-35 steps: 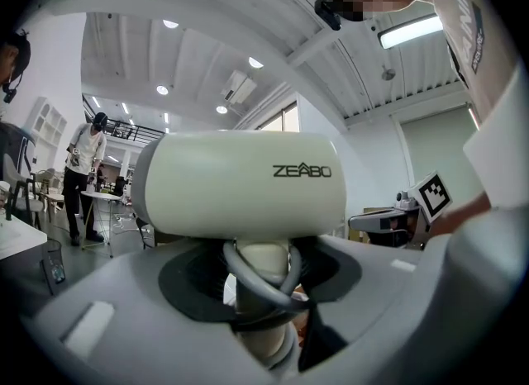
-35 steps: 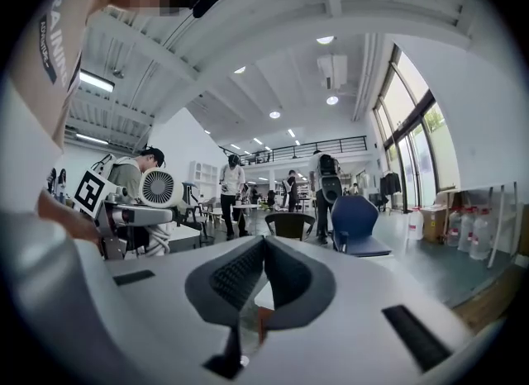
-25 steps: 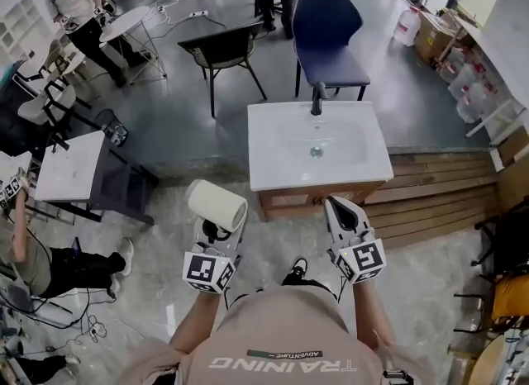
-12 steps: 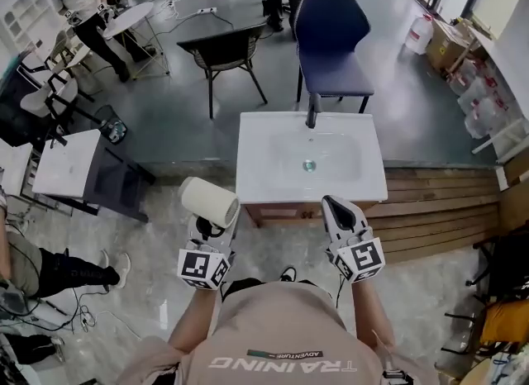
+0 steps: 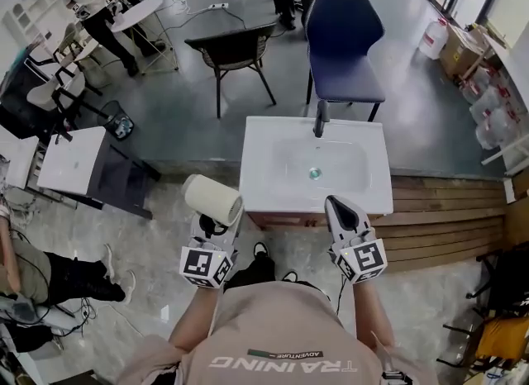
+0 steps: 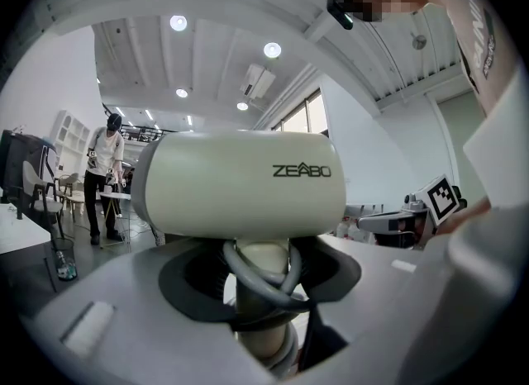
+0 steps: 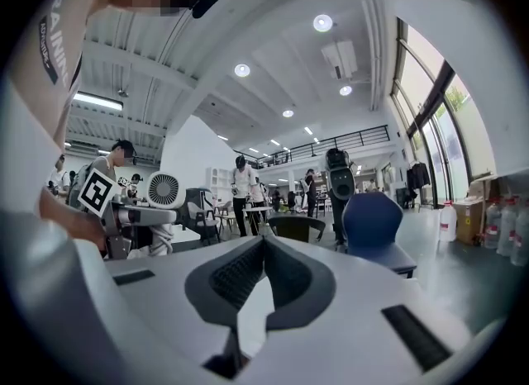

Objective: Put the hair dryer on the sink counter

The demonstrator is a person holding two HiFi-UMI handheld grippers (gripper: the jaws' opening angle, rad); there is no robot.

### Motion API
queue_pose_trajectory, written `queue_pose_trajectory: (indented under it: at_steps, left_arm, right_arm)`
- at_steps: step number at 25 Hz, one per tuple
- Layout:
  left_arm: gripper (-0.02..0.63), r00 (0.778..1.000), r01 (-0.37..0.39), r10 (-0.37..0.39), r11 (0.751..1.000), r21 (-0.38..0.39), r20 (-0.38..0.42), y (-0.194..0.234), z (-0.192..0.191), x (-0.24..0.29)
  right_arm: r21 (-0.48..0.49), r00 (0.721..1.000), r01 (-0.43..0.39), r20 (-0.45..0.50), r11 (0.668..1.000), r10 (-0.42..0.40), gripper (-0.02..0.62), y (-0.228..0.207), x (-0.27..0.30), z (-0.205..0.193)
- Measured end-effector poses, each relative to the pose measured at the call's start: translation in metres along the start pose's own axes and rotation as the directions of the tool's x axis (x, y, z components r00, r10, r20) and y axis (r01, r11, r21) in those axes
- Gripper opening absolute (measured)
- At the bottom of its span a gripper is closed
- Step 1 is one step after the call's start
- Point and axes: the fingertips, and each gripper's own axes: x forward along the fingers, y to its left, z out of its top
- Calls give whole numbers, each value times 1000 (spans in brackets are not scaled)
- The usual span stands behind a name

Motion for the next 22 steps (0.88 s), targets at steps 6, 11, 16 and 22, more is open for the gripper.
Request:
queue_pose_trajectory:
  at_steps: [6, 11, 16, 22]
  left_arm:
    - [218, 999, 40, -40, 999, -1, -6, 15, 2, 33]
    - [218, 996, 85, -85, 996, 8, -5, 32, 6, 68]
    - [218, 995, 98, -98, 995, -14, -11, 62, 3, 91]
    - [218, 988, 123, -128, 990, -62, -82, 77, -18, 124]
  right_arm:
    - [10, 999, 31, -7, 999, -31, 6, -16, 24, 0]
    - [5, 998, 65, -8, 998, -65, 6, -32, 52, 4]
    - [-19, 997, 76, -6, 997, -76, 6, -33, 90, 13]
    - [-34, 994, 101, -28, 994, -102, 6, -43, 118, 12]
